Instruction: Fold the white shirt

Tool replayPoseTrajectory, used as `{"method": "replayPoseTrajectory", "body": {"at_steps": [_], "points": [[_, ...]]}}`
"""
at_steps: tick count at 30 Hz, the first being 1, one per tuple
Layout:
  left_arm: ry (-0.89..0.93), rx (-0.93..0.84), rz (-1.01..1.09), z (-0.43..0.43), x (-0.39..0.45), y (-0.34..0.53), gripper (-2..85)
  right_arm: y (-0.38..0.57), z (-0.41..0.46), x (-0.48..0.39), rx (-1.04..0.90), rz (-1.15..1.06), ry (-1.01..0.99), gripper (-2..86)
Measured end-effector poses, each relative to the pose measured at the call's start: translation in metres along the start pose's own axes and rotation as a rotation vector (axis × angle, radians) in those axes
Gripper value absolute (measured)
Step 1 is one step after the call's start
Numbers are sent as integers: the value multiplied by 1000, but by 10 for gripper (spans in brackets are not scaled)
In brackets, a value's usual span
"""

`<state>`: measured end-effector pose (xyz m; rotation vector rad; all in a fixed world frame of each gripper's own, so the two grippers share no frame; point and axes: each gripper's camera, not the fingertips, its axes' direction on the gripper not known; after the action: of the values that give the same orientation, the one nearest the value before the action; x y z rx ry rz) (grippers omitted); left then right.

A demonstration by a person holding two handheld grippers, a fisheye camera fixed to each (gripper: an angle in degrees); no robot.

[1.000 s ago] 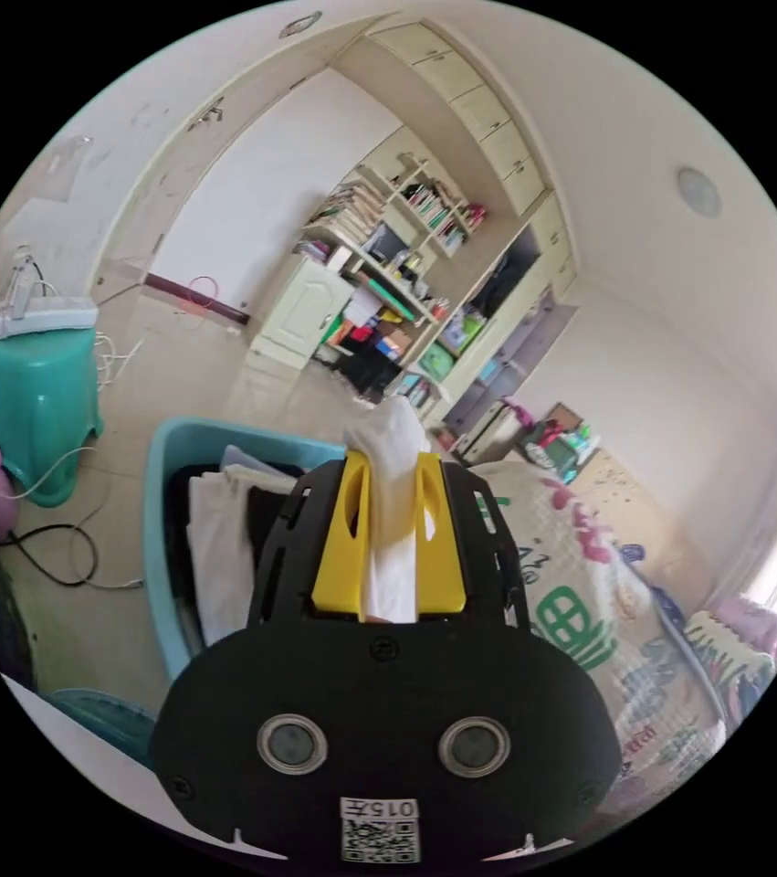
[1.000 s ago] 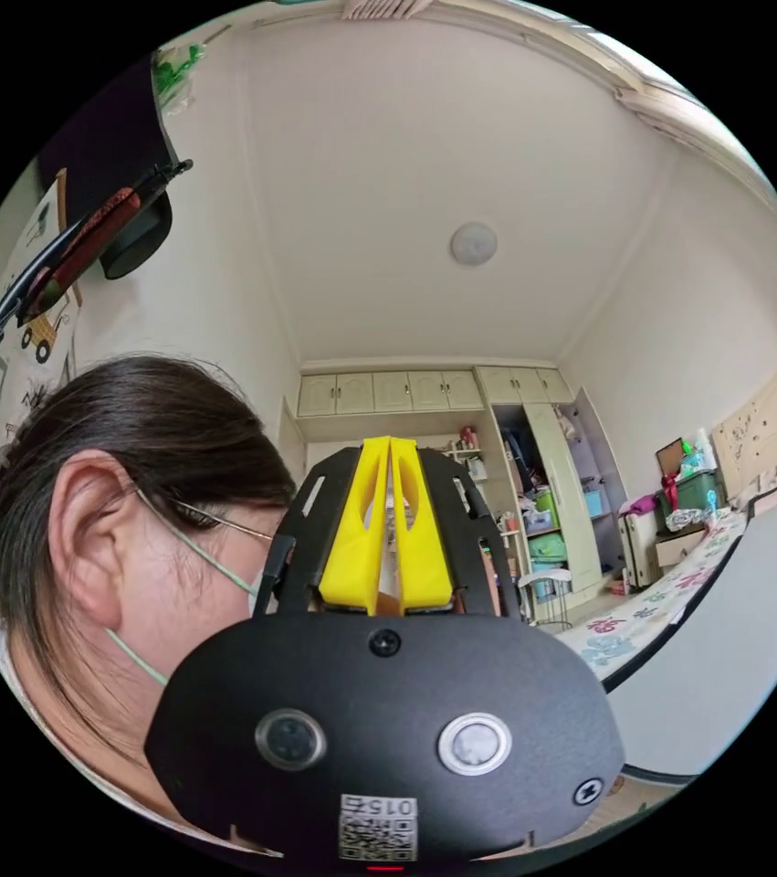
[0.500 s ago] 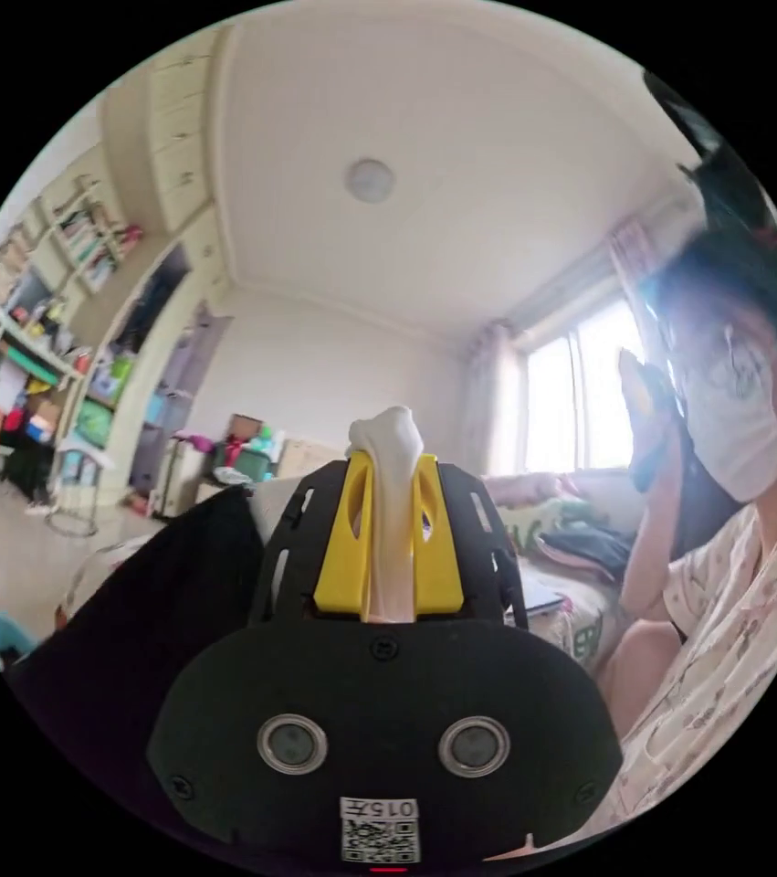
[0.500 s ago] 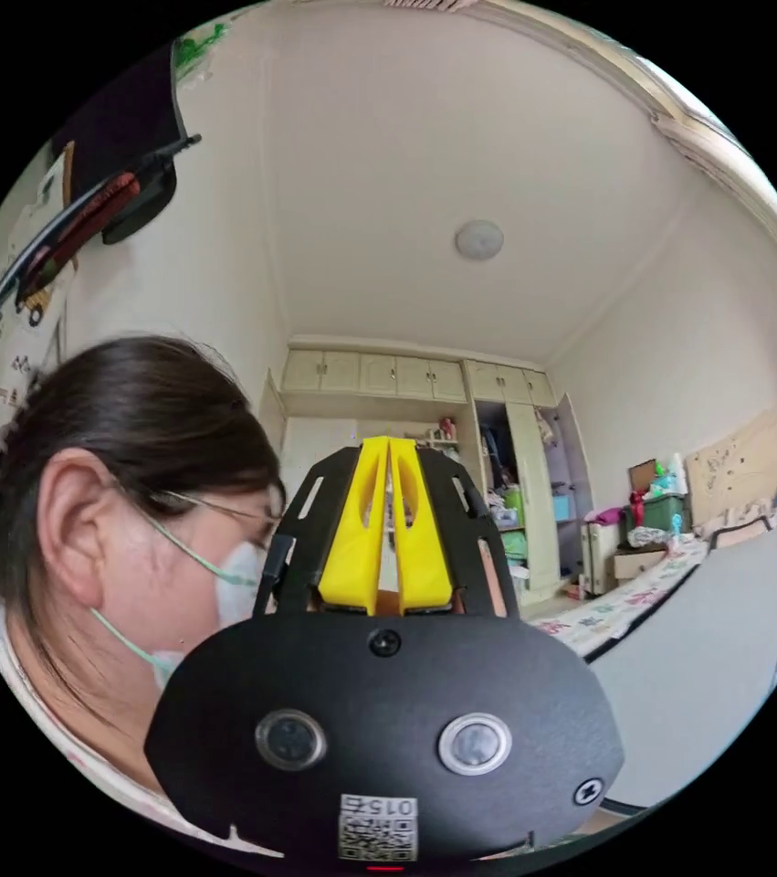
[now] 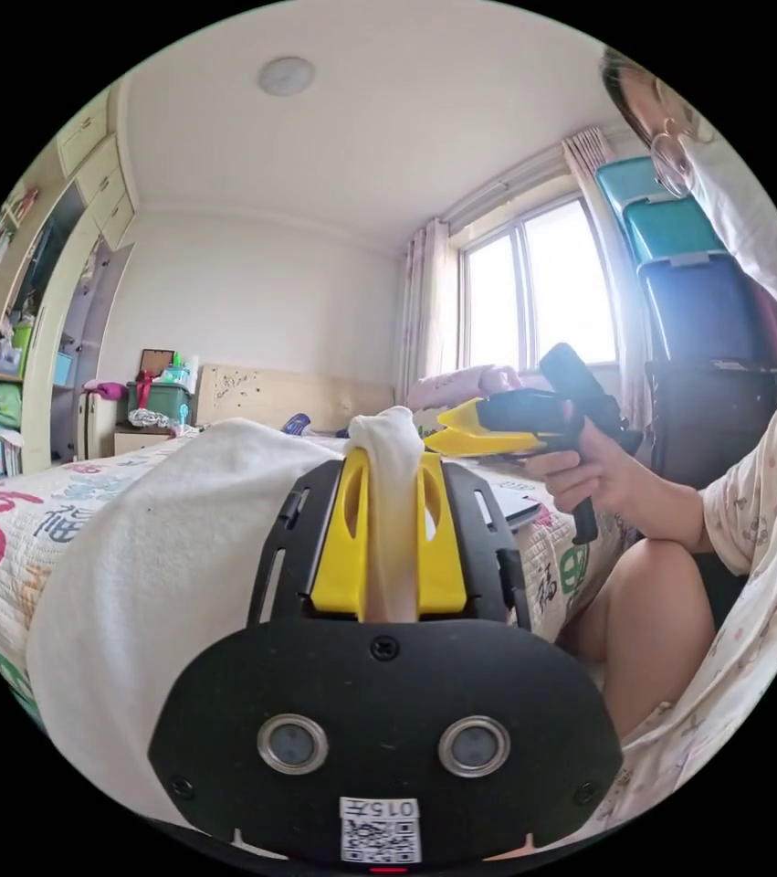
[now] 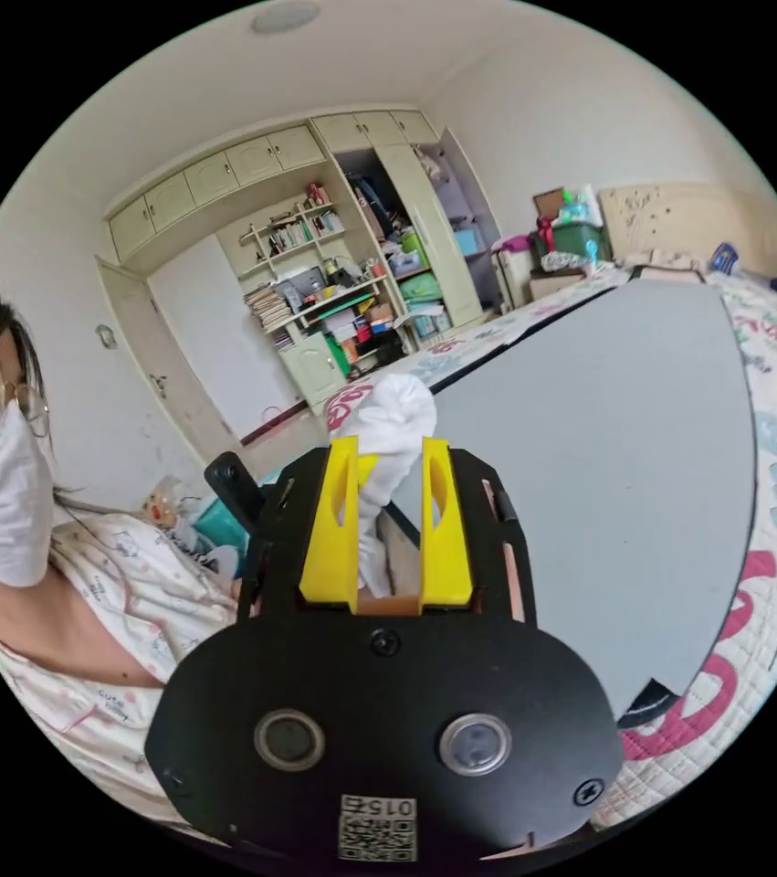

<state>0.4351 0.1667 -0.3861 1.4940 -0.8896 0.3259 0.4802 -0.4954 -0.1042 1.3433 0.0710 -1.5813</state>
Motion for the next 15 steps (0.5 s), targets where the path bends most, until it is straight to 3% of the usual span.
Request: {"method": "replayPoseTrajectory", "body": {"at_steps": [6,9,15], "points": [[58,-103,116,-14,24,62,83,-21,40,19,-107,3,7,128],[125,-124,88,-23,9,91,75,-24,46,32,-109,8,63,113],[190,-150,17,-43,-34,143,78,-31,36,73,-111,93,-44,106]]}}
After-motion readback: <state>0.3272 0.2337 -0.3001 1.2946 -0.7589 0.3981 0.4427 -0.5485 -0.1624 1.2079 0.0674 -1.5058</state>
